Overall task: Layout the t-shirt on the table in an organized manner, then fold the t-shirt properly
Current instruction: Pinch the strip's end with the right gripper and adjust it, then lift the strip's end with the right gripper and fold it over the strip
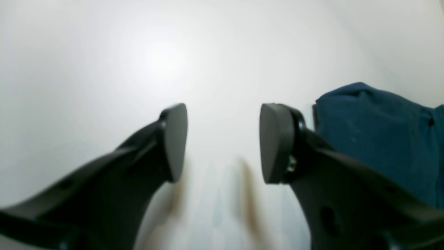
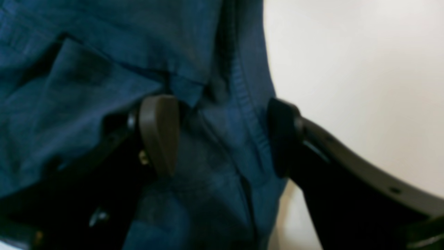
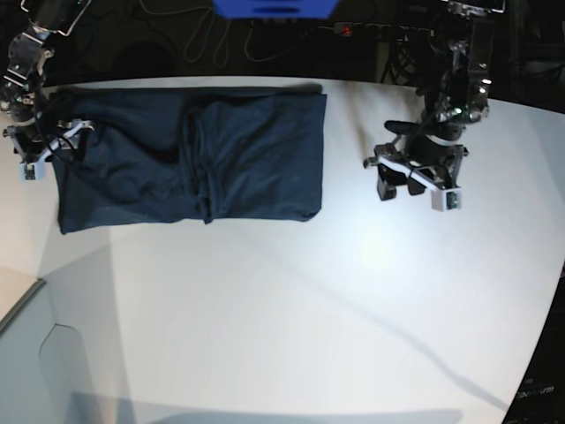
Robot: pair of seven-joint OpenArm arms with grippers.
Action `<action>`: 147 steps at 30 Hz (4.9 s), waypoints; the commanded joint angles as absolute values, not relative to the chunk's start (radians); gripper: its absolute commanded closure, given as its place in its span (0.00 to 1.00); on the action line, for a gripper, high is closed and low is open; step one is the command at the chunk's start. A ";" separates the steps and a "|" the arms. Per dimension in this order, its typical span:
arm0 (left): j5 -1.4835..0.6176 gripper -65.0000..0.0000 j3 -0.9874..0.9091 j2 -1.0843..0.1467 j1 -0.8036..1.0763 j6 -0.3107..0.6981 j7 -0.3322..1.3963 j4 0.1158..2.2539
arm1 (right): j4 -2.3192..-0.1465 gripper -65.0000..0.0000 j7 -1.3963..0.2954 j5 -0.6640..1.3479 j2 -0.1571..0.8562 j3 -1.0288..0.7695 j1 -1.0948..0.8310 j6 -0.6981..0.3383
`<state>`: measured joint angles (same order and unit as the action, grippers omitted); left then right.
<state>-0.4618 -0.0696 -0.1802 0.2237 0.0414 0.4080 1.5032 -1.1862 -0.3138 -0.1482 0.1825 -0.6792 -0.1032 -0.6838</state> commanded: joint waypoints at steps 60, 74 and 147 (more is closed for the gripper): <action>-0.469 0.50 -0.120 -0.183 0.234 0.047 0.390 1.527 | -1.204 0.34 -0.526 -0.168 0.231 -0.568 0.073 -0.698; -0.469 0.50 -0.120 -0.183 0.239 0.047 0.389 1.529 | -1.033 0.35 -0.478 -0.165 0.240 -0.568 0.093 -0.698; -0.470 0.65 -0.110 -0.113 0.268 0.047 0.395 1.400 | -1.922 1.00 -0.483 -0.168 -0.090 0.157 -0.263 -0.698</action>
<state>-0.4664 -0.1097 -0.1116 0.2684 0.0475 0.3855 1.3933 -1.9030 -0.5114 -0.1864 -0.0830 0.1535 -0.2703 -0.6861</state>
